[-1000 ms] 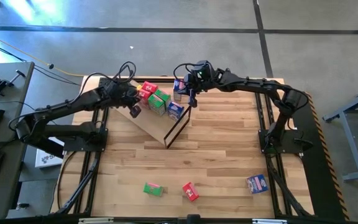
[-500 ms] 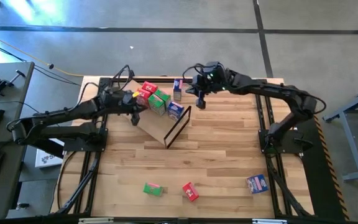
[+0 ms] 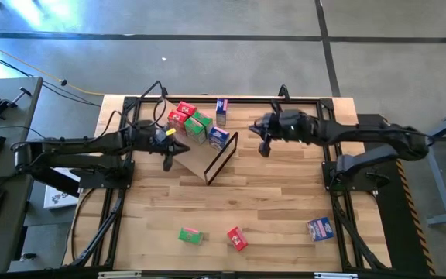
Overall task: Stack cereal on shelf
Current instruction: Put the top blue cereal on the shelf
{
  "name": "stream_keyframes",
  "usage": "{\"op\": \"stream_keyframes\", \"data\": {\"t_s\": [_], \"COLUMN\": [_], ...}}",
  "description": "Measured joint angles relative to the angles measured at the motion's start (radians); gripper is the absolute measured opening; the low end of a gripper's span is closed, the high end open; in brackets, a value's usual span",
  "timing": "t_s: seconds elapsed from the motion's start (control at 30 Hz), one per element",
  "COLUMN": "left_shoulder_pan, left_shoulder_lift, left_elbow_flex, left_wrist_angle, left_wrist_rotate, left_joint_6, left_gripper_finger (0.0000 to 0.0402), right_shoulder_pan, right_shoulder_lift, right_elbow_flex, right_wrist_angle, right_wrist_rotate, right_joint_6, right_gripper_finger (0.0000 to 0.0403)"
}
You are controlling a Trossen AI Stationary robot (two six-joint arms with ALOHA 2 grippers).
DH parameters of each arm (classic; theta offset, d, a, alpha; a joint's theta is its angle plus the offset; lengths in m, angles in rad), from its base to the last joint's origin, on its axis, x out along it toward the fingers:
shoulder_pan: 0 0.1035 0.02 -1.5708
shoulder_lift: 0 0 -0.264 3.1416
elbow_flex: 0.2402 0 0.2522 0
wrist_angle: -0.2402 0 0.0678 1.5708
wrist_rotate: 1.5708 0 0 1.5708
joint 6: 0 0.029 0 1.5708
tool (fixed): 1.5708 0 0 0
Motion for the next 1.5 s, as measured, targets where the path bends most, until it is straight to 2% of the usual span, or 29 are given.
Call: {"op": "stream_keyframes", "data": {"t_s": [0.23,0.37,0.47,0.57,0.67,0.83,0.97,1.07,1.2,1.3,1.4,1.5], "left_shoulder_pan": [-0.092,-0.122,-0.122,-0.122,-0.117,-0.088,-0.058,-0.038,-0.019,-0.014,-0.014,-0.015], "left_shoulder_lift": [0.000,0.000,0.012,0.035,0.070,0.131,0.161,0.167,0.167,0.167,0.167,0.167], "left_elbow_flex": [0.000,0.000,0.000,0.001,0.001,0.001,0.000,0.001,0.001,0.001,0.001,0.001], "left_wrist_angle": [0.072,0.070,0.074,0.089,0.085,0.089,0.104,0.119,0.116,0.109,0.091,0.085], "left_wrist_rotate": [-0.017,-0.084,-0.093,-0.125,-0.170,-0.224,-0.229,-0.230,-0.257,-0.293,-0.318,-0.323], "left_joint_6": [0.021,0.021,0.017,-0.001,-0.006,-0.009,-0.008,-0.008,-0.007,0.008,0.032,0.045], "left_gripper_finger": [0.0000,0.0000,0.0000,0.0000,0.0000,0.0000,0.0000,0.0000,0.0000,0.0000,0.0000,0.0000], "right_shoulder_pan": [0.193,0.219,0.208,0.163,0.070,-0.164,-0.291,-0.332,-0.355,-0.357,-0.348,-0.332], "right_shoulder_lift": [-0.044,-0.028,-0.029,-0.029,-0.022,0.077,0.253,0.404,0.600,0.735,0.857,0.953], "right_elbow_flex": [0.000,0.000,0.000,0.007,0.026,0.108,0.262,0.432,0.681,0.861,1.026,1.180], "right_wrist_angle": [-0.171,-0.210,-0.218,-0.227,-0.202,-0.126,-0.146,-0.219,-0.409,-0.561,-0.681,-0.776], "right_wrist_rotate": [0.204,0.262,0.280,0.269,0.235,-0.010,-0.195,-0.272,-0.282,-0.270,-0.249,-0.215], "right_joint_6": [0.198,0.325,0.368,0.376,0.362,0.308,0.307,0.341,0.448,0.527,0.571,0.596], "right_gripper_finger": [0.0000,0.0000,0.0000,0.0000,0.0001,0.0028,0.0089,0.0147,0.0226,0.0267,0.0286,0.0288]}}
